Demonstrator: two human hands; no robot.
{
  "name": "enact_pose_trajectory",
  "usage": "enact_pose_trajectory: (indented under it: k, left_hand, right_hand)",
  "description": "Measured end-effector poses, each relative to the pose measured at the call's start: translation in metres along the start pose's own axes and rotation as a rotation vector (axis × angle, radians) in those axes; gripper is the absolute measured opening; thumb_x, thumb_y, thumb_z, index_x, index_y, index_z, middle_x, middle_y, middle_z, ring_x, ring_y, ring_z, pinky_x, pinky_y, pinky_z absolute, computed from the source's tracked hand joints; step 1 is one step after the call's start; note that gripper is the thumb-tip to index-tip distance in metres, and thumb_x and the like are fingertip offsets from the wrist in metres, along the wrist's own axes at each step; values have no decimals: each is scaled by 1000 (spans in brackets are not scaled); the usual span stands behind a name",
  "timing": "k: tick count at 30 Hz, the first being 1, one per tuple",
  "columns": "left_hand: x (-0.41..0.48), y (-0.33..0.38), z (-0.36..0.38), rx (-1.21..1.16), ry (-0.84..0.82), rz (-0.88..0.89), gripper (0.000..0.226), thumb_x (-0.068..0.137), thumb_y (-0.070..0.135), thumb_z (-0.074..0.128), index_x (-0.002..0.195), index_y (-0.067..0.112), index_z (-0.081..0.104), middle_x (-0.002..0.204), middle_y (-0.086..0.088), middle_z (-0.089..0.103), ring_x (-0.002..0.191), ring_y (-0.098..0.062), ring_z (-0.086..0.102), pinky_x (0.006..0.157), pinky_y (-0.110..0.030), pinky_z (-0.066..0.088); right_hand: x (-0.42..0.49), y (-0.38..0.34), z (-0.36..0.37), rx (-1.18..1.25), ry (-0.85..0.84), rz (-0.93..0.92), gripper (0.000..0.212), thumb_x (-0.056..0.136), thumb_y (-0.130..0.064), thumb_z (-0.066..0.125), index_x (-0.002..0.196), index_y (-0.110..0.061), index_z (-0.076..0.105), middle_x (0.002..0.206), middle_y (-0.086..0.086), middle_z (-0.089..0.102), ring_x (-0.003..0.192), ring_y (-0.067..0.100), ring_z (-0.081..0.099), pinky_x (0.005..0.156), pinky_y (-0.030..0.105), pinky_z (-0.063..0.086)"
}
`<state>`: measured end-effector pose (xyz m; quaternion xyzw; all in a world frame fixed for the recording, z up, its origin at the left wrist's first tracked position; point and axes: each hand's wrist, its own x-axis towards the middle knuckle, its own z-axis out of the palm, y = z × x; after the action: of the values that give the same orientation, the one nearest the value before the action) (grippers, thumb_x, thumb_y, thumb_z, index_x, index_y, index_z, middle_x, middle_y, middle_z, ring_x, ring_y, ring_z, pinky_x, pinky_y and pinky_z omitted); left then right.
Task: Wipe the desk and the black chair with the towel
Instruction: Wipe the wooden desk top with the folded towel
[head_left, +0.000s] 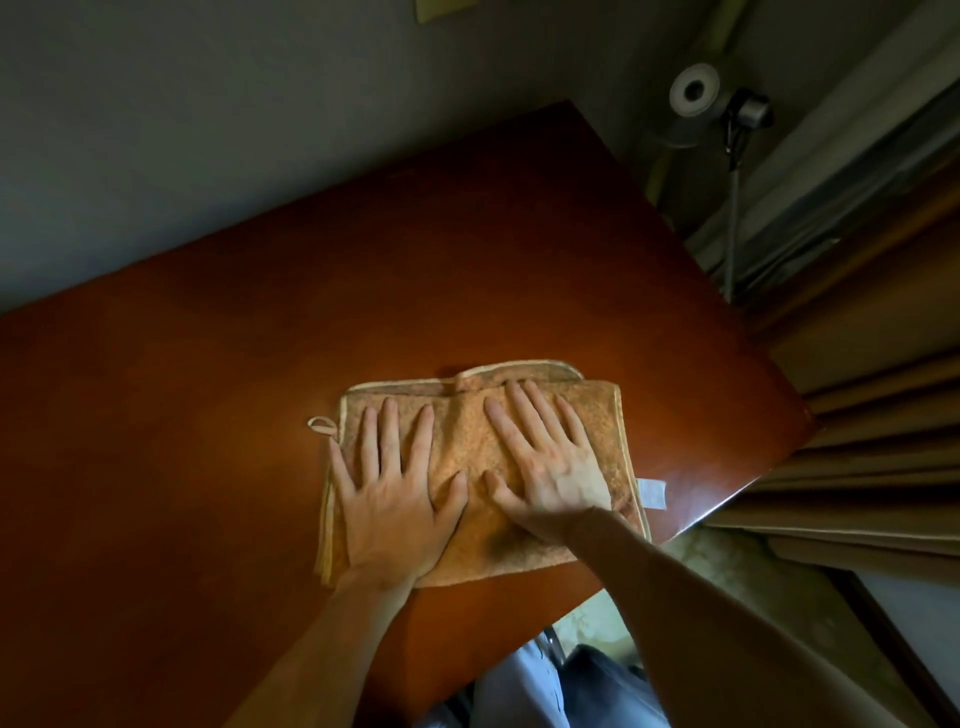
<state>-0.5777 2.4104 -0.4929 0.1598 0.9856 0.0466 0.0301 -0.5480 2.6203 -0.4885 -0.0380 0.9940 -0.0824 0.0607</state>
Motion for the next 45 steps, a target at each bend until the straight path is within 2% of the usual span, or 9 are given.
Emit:
enact_pose_trajectory:
  k: [15, 29, 37, 45]
  left_hand:
    - [102, -25, -5, -33, 46, -98, 84, 95, 73, 29, 165, 28, 19, 173, -12, 11, 161, -30, 3, 123, -68, 4]
    - [204, -37, -11, -24, 73, -67, 86, 95, 77, 22, 164, 26, 22, 171, -16, 16, 159, -33, 10, 123, -68, 6]
    - [273, -42, -13, -18, 59, -100, 87, 94, 79, 19, 165, 29, 15, 171, -16, 15, 158, -35, 11, 123, -68, 5]
    - [342, -45, -16, -25, 57, -143, 85, 93, 76, 21, 164, 30, 17, 170, -14, 18, 158, -34, 12, 123, -68, 2]
  right_hand:
    - [109, 16, -15, 41, 82, -29, 81, 95, -63, 44, 164, -28, 22, 172, 6, 14, 159, 19, 5, 128, 50, 9]
    - [204, 42, -26, 15, 123, -19, 78, 96, -64, 40, 163, -29, 22, 172, 2, 16, 159, 16, 5, 128, 46, 6]
    - [275, 64, -38, -18, 111, -41, 78, 96, -66, 31, 164, -30, 19, 172, 2, 15, 159, 19, 8, 128, 47, 8]
    - [350, 87, -46, -25, 182, -102, 76, 96, -63, 34, 162, -27, 27, 169, 5, 25, 157, 22, 18, 127, 49, 15]
